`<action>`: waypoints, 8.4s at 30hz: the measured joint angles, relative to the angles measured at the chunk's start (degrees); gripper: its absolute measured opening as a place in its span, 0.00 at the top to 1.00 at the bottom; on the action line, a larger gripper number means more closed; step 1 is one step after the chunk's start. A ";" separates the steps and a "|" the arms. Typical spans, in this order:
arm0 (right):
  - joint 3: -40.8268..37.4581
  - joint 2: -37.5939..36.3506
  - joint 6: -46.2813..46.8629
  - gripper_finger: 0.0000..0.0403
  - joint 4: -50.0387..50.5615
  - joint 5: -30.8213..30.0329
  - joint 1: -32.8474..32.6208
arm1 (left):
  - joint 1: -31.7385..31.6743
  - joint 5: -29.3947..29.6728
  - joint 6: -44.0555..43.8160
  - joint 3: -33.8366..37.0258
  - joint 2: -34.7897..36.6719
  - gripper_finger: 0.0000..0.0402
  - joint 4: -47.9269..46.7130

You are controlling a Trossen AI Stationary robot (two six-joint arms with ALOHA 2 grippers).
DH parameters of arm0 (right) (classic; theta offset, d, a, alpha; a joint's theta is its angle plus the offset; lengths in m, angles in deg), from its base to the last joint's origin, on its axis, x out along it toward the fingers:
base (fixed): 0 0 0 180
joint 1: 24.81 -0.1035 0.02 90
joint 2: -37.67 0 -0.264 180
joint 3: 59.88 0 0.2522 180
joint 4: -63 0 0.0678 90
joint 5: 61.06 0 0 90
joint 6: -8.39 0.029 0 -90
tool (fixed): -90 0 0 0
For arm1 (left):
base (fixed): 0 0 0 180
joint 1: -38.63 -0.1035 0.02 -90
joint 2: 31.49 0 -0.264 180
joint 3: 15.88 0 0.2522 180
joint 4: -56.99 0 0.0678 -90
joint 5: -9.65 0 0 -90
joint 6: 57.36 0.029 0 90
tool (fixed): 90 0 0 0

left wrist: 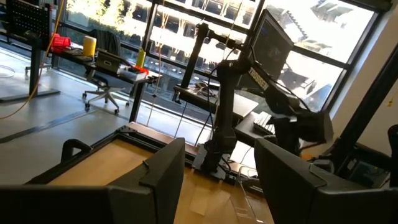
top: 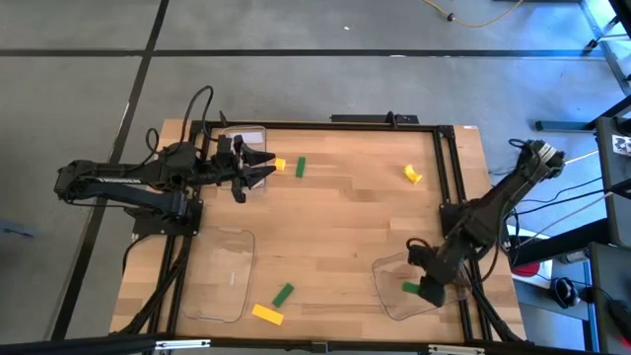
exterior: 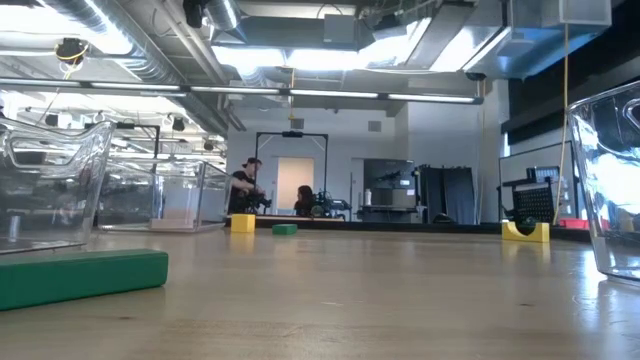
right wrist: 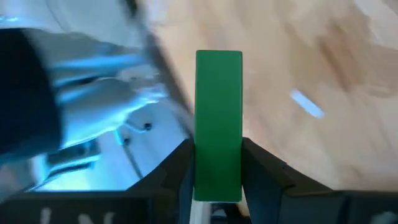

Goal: Sort & place blocks by color
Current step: Put the right green block into the bottom right transparent bin, then put the bottom green block into the bottom right transparent bin

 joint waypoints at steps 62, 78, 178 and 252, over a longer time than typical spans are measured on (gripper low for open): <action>-7.20 -3.57 4.61 0.56 -17.07 -25.90 0.49 | 0.00 0.02 0.02 0.00 0.00 0.54 0.01; -7.20 -3.55 -32.34 0.30 -34.16 -36.18 20.57 | 0.00 0.05 0.00 0.00 0.00 0.54 0.01; -1.85 -17.06 -76.29 0.30 -35.52 -39.28 37.01 | 33.28 -4.79 -60.04 -43.67 -68.43 0.54 -58.23; -1.87 -17.06 -73.16 0.30 -30.14 -40.37 38.88 | 26.00 -2.52 -39.50 -40.74 -62.35 0.78 -57.25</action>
